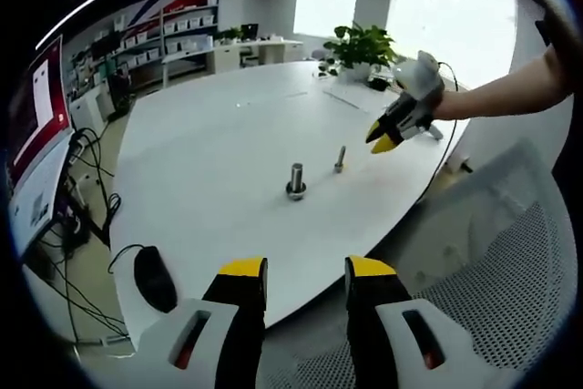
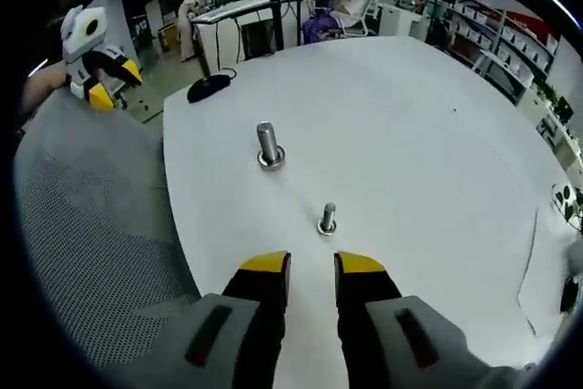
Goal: Place the washer onto the threaded stud by aligning its center hole with the stud, sliding it down to the base, and recovering from edge contact or off-axis alignment until the washer reaches the visible bottom stop.
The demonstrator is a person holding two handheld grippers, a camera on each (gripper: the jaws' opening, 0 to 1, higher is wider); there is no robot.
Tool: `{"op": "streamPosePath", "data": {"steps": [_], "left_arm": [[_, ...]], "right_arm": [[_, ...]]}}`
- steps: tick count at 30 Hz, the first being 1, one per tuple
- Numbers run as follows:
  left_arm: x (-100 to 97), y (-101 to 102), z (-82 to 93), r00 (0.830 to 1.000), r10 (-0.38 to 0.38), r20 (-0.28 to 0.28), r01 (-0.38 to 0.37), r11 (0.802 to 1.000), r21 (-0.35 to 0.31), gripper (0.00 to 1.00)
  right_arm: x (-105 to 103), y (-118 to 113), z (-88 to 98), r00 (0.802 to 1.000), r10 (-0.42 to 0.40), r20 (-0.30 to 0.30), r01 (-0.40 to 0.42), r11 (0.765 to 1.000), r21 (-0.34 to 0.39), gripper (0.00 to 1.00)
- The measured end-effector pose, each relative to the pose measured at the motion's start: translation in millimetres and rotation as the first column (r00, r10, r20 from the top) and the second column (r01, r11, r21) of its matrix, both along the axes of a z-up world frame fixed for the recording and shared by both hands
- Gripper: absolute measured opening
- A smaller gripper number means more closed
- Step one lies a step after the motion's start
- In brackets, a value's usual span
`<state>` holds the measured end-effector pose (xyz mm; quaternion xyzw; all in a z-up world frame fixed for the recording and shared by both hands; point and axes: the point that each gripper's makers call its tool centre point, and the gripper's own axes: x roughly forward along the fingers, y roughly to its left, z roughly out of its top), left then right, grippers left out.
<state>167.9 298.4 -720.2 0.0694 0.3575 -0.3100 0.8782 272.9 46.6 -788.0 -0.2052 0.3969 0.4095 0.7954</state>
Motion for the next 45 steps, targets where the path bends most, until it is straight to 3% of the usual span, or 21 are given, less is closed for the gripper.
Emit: {"op": "streamPosePath", "data": {"steps": [10, 12, 14, 19, 22, 28, 32, 40, 45], "left_arm": [[2.2, 0.0, 3.8, 1.0, 0.005, 0.022, -0.005, 1.0, -0.01, 0.32], [3.4, 0.5, 4.8, 1.0, 0.01, 0.029, -0.009, 1.0, -0.013, 0.32], [3.8, 0.5, 5.6, 0.999, 0.012, 0.033, -0.011, 1.0, -0.015, 0.32], [4.0, -0.2, 7.0, 0.999, 0.009, 0.039, -0.009, 1.0, -0.019, 0.32], [4.0, -0.1, 7.0, 0.999, 0.011, 0.039, -0.01, 1.0, -0.019, 0.32], [3.4, -0.4, 5.9, 0.999, 0.008, 0.034, -0.008, 1.0, -0.018, 0.32], [3.8, -0.2, 6.7, 0.999, 0.013, 0.037, -0.012, 1.0, -0.023, 0.32], [4.4, -2.0, 8.8, 0.999, 0.013, 0.041, -0.012, 0.999, -0.031, 0.32], [4.7, -1.7, 9.3, 0.999, 0.018, 0.04, -0.017, 0.999, -0.032, 0.32]], "right_arm": [[-6.0, 1.5, 14.5, 0.987, -0.16, -0.001, 0.159, 0.982, 0.099, 0.22], [-8.7, 3.9, 20.4, 0.973, -0.227, -0.044, 0.231, 0.961, 0.15, 0.22], [-7.4, 4.6, 28.7, 0.964, -0.261, -0.042, 0.265, 0.947, 0.181, 0.22], [-12.0, 7.4, 43.2, 0.965, -0.262, 0.009, 0.256, 0.949, 0.183, 0.23], [-14.9, 5.9, 56.4, 0.957, -0.287, 0.047, 0.272, 0.94, 0.204, 0.23], [-29.3, -2.3, 74.3, 0.935, -0.351, 0.057, 0.328, 0.913, 0.242, 0.23], [-42.2, -5.2, 78.9, 0.919, -0.395, 0.018, 0.377, 0.888, 0.264, 0.25], [-63.2, -3.7, 86.9, 0.912, -0.409, -0.018, 0.397, 0.874, 0.28, 0.28], [-71.3, -8.4, 88.6, 0.892, -0.451, -0.042, 0.443, 0.849, 0.29, 0.29]]}}
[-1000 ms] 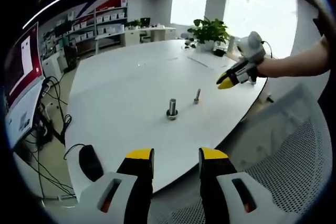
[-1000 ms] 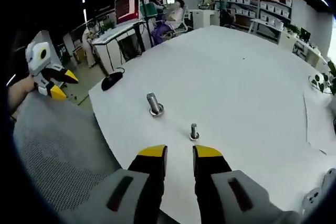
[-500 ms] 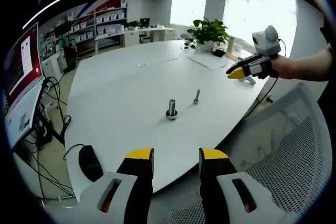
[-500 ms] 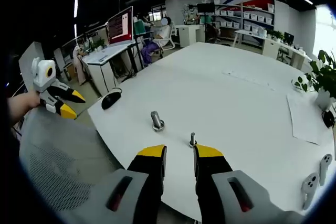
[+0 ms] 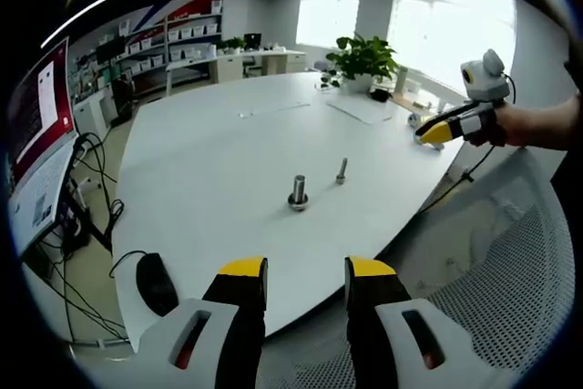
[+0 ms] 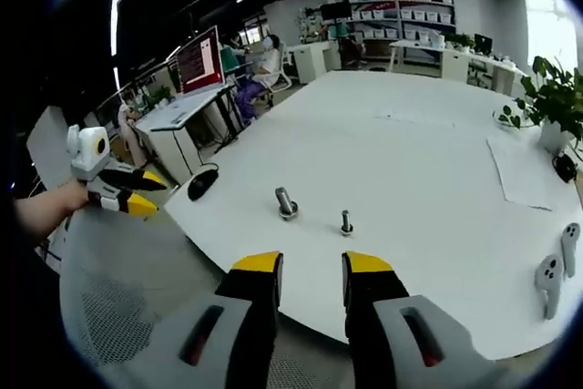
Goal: Place the washer onto the threaded stud by aligning its center hole with the stud, sliding it down to the base, and recovering from edge contact or off-axis alignment until the washer reaches the visible bottom stop.
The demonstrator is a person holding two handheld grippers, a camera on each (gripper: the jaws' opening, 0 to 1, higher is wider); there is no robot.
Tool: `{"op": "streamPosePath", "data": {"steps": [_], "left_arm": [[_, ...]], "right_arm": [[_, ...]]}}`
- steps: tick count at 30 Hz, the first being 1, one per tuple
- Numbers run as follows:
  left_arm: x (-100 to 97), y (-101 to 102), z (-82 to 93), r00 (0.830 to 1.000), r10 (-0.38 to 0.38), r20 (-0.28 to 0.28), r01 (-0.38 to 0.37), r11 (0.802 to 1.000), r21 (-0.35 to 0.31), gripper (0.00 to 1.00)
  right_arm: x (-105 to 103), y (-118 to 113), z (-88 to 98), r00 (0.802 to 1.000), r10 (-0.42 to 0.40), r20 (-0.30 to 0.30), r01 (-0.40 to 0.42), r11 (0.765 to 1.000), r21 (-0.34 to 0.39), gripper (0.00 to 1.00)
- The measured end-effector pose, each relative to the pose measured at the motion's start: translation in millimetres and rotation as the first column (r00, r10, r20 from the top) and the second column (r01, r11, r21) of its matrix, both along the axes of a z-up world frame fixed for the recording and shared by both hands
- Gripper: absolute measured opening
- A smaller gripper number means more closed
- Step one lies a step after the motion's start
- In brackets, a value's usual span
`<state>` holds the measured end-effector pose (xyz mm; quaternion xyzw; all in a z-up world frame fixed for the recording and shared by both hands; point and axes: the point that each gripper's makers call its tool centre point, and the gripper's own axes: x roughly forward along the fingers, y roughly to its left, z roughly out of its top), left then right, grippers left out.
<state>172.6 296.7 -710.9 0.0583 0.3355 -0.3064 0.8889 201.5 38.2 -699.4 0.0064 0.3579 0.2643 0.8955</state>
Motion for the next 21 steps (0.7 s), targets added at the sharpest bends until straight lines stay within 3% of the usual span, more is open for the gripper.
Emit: {"op": "streamPosePath", "data": {"steps": [12, 14, 21], "left_arm": [[0.9, 0.4, 2.0, 1.0, 0.007, 0.007, -0.007, 1.0, -0.005, 0.32], [1.3, 0.6, 2.6, 1.0, 0.01, 0.01, -0.01, 1.0, -0.009, 0.32], [1.6, 0.8, 3.1, 1.0, 0.008, 0.015, -0.008, 1.0, -0.005, 0.32]], "right_arm": [[-19.3, -18.7, -9.6, 0.998, -0.057, -0.027, 0.056, 0.998, -0.039, 0.31], [-21.9, -24.9, -14.2, 0.997, -0.078, -0.029, 0.075, 0.994, -0.077, 0.32], [-34.3, -24.4, -23.2, 0.995, -0.082, -0.051, 0.078, 0.993, -0.086, 0.34]]}}
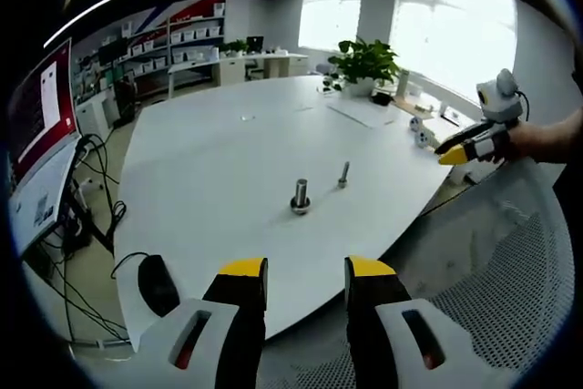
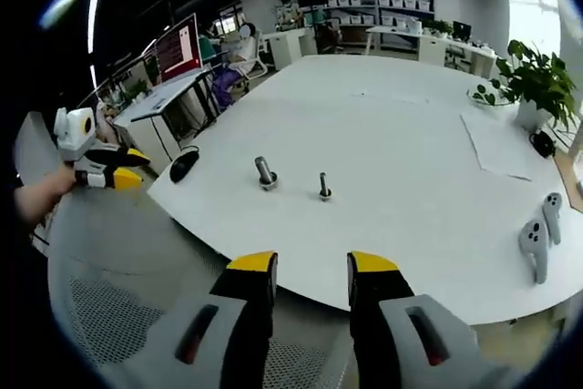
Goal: Place the washer onto the threaded stud by aligning its center hole with the stud, sliding it down to the base, and recovering from edge contact or off-axis alignment until the washer reaches the visible bottom stop.
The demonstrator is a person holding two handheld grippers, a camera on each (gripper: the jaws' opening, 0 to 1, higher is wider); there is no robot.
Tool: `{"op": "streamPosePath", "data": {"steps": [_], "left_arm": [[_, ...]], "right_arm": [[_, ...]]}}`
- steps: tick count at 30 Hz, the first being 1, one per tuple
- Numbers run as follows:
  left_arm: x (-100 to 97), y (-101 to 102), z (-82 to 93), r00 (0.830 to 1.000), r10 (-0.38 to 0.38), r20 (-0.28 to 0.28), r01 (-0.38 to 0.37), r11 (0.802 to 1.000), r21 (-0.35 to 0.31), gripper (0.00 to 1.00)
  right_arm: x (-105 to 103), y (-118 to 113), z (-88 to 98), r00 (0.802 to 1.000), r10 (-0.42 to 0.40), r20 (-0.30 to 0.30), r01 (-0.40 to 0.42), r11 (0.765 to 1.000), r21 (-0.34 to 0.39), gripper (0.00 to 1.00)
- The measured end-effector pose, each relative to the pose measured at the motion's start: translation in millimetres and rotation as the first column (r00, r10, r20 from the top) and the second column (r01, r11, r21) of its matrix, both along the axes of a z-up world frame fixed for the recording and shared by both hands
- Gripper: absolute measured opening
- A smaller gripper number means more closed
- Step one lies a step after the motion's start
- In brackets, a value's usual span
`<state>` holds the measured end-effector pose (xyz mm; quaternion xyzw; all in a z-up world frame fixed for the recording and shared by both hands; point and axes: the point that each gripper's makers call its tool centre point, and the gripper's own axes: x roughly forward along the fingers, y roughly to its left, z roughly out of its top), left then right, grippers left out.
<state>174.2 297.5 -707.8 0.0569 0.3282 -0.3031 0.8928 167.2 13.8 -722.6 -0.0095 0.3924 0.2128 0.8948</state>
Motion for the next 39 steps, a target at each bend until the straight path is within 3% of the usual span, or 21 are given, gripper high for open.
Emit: {"op": "streamPosePath", "data": {"steps": [3, 7, 12, 29, 39], "left_arm": [[-0.2, 0.8, -0.4, 1.0, 0.002, 0.0, -0.002, 1.0, 0.001, 0.32], [1.4, 1.7, 1.0, 1.0, 0.005, 0.007, -0.005, 1.0, 0.001, 0.32], [-0.4, 1.3, -0.8, 1.0, 0.001, 0.002, -0.001, 1.0, 0.006, 0.32], [-1.4, 2.4, -3.5, 1.0, -0.003, -0.008, 0.003, 1.0, 0.021, 0.31], [0.8, 3.9, -1.2, 1.0, 0.006, 0.004, -0.006, 1.0, 0.016, 0.31]], "right_arm": [[-2.0, -1.5, -3.0, 1.0, 0.014, 0.004, -0.013, 0.999, -0.038, 0.35], [4.0, -1.6, 1.4, 1.0, -0.017, 0.02, 0.017, 1.0, 0.007, 0.34], [1.0, 2.6, -2.2, 1.0, 0.014, 0.021, -0.014, 1.0, 0.002, 0.34], [-3.1, 4.4, -10.1, 1.0, 0.002, -0.023, 0.0, 0.998, 0.058, 0.34], [-1.9, 7.5, -8.9, 1.0, 0.021, -0.008, -0.021, 0.998, 0.062, 0.34]]}}
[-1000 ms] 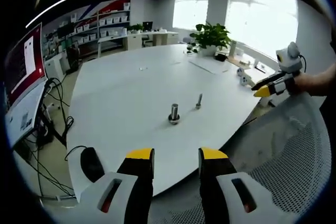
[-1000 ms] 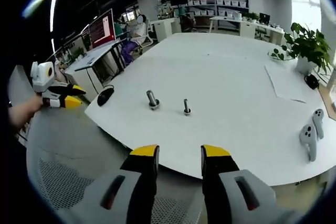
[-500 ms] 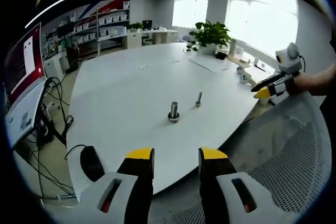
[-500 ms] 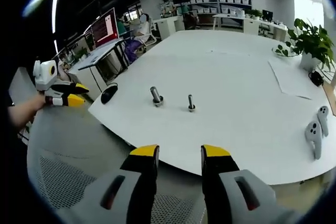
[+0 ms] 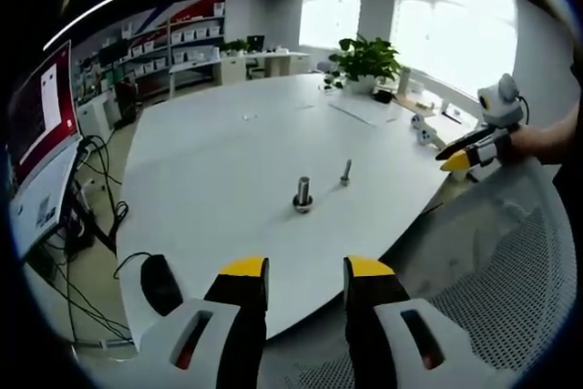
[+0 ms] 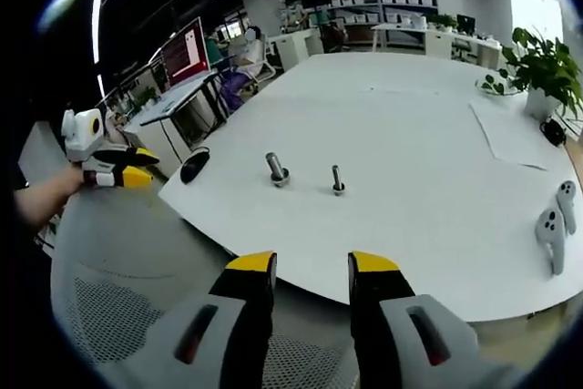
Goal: Place the washer onto the threaded stud by aligning its center hole with the stud, sliding it down to the base, and recovering from edge contact or off-axis alignment until the washer reaches the visible bottom stop.
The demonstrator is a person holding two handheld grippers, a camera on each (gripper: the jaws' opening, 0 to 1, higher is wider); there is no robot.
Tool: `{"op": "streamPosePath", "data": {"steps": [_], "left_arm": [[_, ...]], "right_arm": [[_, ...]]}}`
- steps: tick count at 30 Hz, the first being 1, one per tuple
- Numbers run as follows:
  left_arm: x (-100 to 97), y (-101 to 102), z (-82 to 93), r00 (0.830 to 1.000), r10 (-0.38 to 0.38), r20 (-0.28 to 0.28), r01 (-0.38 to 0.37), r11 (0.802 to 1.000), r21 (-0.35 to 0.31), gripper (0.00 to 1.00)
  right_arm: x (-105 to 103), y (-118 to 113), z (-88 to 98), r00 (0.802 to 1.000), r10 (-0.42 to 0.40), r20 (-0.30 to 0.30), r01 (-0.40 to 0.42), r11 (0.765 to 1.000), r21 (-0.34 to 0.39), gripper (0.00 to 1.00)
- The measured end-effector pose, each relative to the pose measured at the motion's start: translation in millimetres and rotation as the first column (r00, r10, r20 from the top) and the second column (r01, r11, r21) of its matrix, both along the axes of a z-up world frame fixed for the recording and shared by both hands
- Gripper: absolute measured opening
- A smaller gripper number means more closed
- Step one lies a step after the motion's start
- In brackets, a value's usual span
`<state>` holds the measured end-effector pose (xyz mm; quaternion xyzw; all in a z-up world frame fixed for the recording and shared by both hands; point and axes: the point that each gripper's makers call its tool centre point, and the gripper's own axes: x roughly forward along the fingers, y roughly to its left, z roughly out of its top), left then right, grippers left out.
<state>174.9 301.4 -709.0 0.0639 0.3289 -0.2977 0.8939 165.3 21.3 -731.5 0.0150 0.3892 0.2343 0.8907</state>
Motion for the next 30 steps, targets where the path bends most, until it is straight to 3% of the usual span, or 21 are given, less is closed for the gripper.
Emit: {"op": "streamPosePath", "data": {"steps": [30], "left_arm": [[3.7, 5.7, 2.1, 0.999, 0.043, 0.003, -0.043, 0.999, -0.025, 0.3]], "right_arm": [[2.6, 2.7, 4.9, 0.999, 0.013, 0.034, -0.013, 1.0, 0.003, 0.33]]}}
